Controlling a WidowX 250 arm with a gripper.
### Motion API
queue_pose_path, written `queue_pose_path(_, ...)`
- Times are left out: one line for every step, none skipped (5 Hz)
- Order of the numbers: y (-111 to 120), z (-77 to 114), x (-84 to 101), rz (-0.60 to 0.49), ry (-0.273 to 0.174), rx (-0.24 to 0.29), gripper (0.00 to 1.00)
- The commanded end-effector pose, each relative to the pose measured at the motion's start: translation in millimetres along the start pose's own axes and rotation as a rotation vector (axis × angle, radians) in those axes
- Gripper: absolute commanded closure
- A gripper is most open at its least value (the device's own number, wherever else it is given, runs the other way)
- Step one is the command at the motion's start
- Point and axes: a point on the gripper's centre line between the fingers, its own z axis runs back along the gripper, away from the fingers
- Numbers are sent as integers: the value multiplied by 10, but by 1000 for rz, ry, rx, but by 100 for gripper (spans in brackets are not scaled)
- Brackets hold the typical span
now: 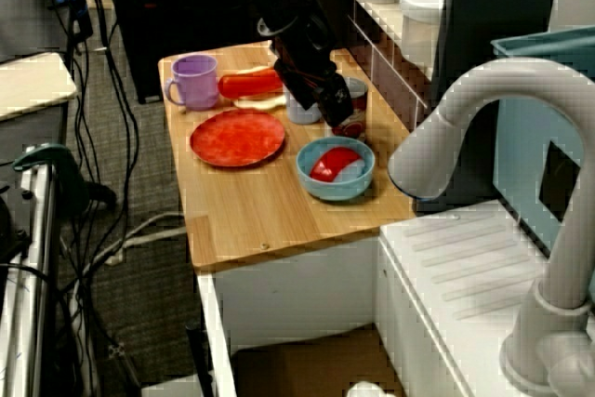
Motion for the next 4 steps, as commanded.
queue_pose_path(46,236,67,4,-70,-5,0)
queue_pose_path(68,257,65,0,-73,0,0)
queue_pose_path(88,286,60,-13,-78,6,0)
queue_pose_path(113,283,69,-16,-81,8,0)
